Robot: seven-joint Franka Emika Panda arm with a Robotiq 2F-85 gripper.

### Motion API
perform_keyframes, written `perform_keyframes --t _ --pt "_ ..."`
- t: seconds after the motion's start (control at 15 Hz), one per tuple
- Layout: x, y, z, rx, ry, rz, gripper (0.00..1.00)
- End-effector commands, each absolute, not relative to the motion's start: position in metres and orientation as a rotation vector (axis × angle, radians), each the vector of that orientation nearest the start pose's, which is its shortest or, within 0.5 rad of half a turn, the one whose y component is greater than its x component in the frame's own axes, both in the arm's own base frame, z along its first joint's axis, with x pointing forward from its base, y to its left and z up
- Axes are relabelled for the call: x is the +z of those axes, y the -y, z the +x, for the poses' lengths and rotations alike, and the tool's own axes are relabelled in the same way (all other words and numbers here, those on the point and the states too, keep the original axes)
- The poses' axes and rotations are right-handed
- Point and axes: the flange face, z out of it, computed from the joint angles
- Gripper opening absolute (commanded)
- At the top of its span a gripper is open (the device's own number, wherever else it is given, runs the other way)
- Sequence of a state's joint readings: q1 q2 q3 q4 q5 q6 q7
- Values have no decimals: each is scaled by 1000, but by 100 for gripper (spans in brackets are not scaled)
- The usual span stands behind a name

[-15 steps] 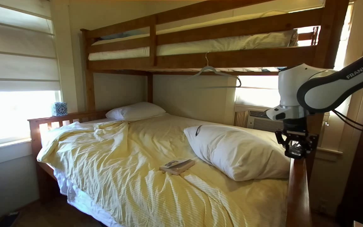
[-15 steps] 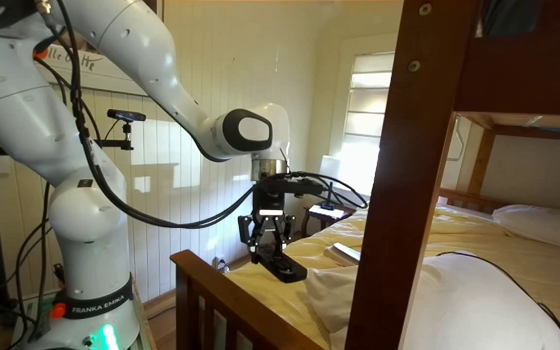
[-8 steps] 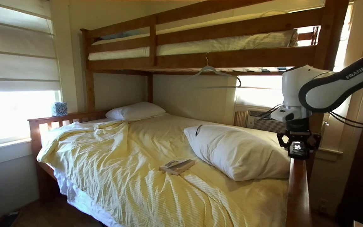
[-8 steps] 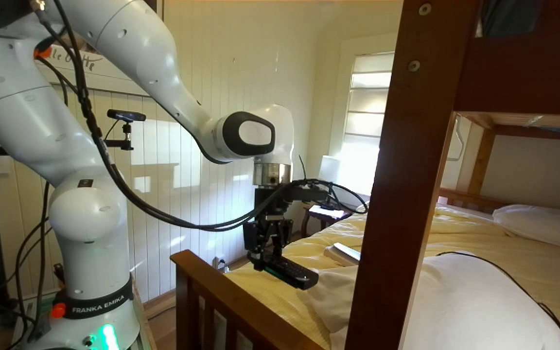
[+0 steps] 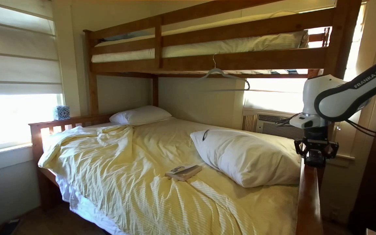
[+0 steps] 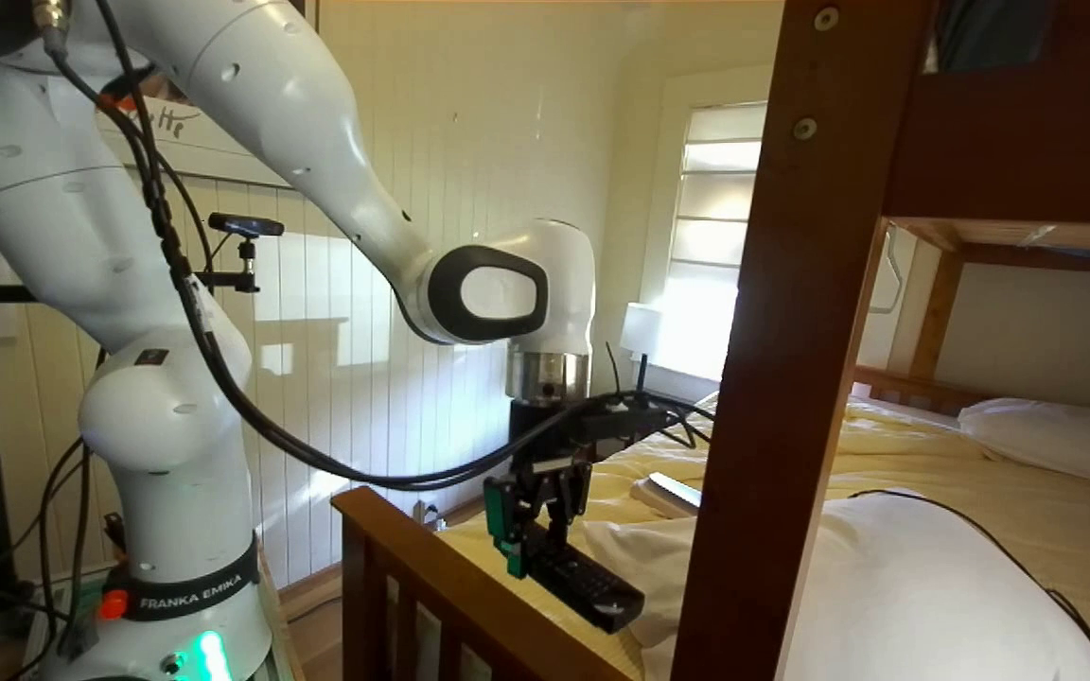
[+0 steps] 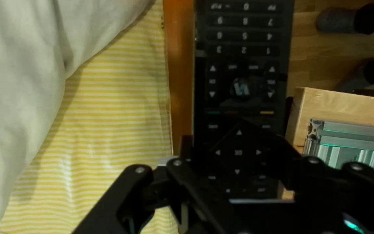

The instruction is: Put the remote control on the footboard of the bed.

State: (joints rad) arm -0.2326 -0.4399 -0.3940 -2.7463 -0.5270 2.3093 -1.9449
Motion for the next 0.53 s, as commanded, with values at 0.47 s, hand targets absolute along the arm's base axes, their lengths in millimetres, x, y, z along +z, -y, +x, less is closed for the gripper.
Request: perform_keyframes --t 0.47 --pt "310 225 307 -335 -2182 2123 61"
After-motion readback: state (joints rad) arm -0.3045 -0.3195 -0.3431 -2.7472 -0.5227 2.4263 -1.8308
